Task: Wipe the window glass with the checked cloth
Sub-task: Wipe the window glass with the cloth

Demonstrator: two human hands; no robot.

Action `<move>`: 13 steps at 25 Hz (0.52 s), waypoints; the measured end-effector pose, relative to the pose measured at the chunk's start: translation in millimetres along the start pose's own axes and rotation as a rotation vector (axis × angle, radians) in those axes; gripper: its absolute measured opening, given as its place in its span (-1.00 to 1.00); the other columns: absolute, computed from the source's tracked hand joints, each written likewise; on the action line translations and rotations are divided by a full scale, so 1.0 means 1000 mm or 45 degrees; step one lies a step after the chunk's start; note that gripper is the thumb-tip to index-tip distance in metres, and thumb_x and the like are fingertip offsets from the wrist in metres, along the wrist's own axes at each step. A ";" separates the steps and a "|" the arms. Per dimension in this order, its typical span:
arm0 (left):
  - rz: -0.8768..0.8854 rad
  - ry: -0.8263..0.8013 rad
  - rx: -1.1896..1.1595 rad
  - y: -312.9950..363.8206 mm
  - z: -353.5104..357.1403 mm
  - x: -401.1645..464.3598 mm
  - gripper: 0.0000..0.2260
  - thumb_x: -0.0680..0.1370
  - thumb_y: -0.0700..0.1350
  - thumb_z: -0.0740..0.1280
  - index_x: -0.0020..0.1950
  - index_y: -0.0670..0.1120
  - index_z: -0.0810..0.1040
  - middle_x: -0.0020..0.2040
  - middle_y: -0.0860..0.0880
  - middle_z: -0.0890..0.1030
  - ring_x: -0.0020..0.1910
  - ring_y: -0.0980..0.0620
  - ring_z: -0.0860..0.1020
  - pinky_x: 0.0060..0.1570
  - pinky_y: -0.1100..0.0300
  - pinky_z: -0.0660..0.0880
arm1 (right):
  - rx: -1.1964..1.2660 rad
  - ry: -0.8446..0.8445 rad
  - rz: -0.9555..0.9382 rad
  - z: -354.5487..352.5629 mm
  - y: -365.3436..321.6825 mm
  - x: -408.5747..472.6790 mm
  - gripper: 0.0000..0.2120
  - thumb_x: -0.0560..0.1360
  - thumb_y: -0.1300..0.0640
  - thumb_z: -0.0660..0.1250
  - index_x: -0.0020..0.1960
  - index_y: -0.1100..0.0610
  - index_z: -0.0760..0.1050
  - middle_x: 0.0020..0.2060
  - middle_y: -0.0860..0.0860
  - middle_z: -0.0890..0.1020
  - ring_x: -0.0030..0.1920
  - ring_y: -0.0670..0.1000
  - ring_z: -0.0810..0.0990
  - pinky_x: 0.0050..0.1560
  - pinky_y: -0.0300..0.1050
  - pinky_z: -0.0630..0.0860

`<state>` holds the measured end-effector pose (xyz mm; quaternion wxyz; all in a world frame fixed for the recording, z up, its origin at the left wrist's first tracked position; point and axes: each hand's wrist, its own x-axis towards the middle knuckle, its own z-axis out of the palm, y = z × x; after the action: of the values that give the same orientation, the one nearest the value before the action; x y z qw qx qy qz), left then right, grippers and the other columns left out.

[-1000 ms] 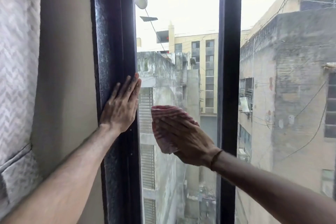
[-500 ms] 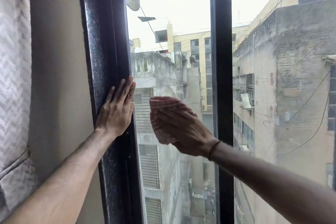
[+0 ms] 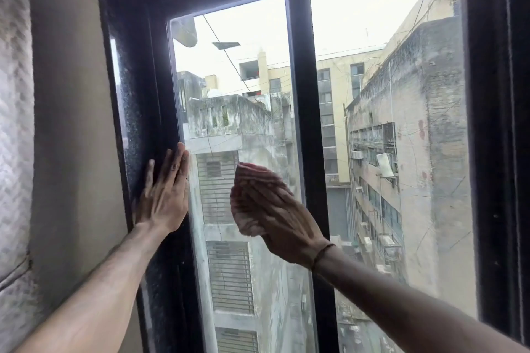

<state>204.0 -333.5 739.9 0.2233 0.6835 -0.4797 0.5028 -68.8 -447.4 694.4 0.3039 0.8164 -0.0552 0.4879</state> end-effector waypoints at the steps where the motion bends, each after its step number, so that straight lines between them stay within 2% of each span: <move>1: -0.051 0.005 -0.053 0.013 -0.003 0.001 -0.32 0.66 -0.18 0.12 0.70 -0.10 -0.16 0.74 -0.07 -0.13 0.72 -0.07 -0.06 0.67 -0.14 -0.26 | 0.001 0.063 0.068 -0.013 0.009 -0.001 -0.17 0.48 0.33 0.34 0.66 0.16 0.06 0.65 0.14 0.20 0.68 0.10 0.17 0.67 0.12 0.21; 3: -0.110 0.047 -0.189 0.047 -0.013 0.006 -0.35 0.65 -0.19 0.07 0.71 -0.10 -0.13 0.74 -0.07 -0.10 0.73 -0.06 -0.07 0.68 -0.20 -0.19 | 0.014 0.177 0.192 -0.042 0.027 -0.007 -0.22 0.52 0.30 0.32 0.65 0.15 0.06 0.65 0.16 0.23 0.67 0.12 0.21 0.69 0.13 0.16; 5: -0.108 0.130 -0.308 0.092 -0.024 0.017 -0.38 0.67 -0.14 0.03 0.72 -0.10 -0.11 0.75 -0.07 -0.09 0.73 -0.03 -0.09 0.69 -0.14 -0.20 | 0.060 0.310 0.363 -0.073 0.045 -0.018 -0.43 0.68 0.16 0.16 0.65 0.12 0.10 0.63 0.17 0.27 0.65 0.15 0.24 0.69 0.13 0.14; 7: -0.082 0.228 -0.425 0.134 -0.033 0.031 -0.40 0.70 -0.14 0.04 0.72 -0.12 -0.09 0.75 -0.11 -0.07 0.73 -0.03 -0.09 0.69 -0.10 -0.22 | 0.200 0.433 0.643 -0.099 0.057 -0.031 -0.50 0.70 0.08 0.02 0.59 0.22 0.29 0.57 0.21 0.38 0.62 0.16 0.29 0.65 0.19 0.24; 9: -0.006 0.286 -0.536 0.176 -0.039 0.045 -0.42 0.71 -0.13 0.06 0.71 -0.16 -0.05 0.74 -0.15 -0.03 0.73 -0.07 -0.07 0.68 -0.08 -0.24 | 0.312 0.534 0.916 -0.122 0.073 -0.047 -0.53 0.66 0.10 0.05 0.45 0.29 0.48 0.44 0.28 0.55 0.51 0.22 0.48 0.50 0.23 0.47; 10: 0.047 0.306 -0.591 0.198 -0.041 0.049 -0.43 0.72 -0.11 0.06 0.71 -0.17 -0.03 0.74 -0.17 -0.01 0.73 -0.10 -0.05 0.69 -0.10 -0.22 | 0.331 0.603 1.030 -0.137 0.081 -0.054 -0.58 0.67 0.13 0.08 0.36 0.32 0.54 0.32 0.30 0.64 0.36 0.25 0.62 0.34 0.17 0.61; 11: 0.093 0.323 -0.642 0.216 -0.043 0.053 -0.44 0.72 -0.10 0.05 0.70 -0.19 -0.01 0.73 -0.20 0.01 0.73 -0.12 -0.03 0.69 -0.13 -0.18 | 0.362 0.691 1.132 -0.150 0.090 -0.060 -0.65 0.68 0.19 0.13 0.28 0.36 0.57 0.16 0.28 0.71 0.18 0.21 0.70 0.16 0.02 0.68; 13: 0.145 0.353 -0.722 0.246 -0.044 0.058 -0.45 0.73 -0.10 0.05 0.69 -0.23 0.01 0.72 -0.23 0.04 0.73 -0.15 0.00 0.69 -0.17 -0.11 | 0.412 0.947 1.252 -0.176 0.106 -0.071 -0.76 0.65 0.34 0.21 0.19 0.37 0.61 -0.11 0.04 0.71 -0.11 -0.15 0.71 -0.12 -0.41 0.59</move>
<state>-31.6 -432.1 766.0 0.4394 0.4911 -0.6034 0.4491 -281.2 -450.7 742.0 -0.0839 0.5073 -0.2398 0.8235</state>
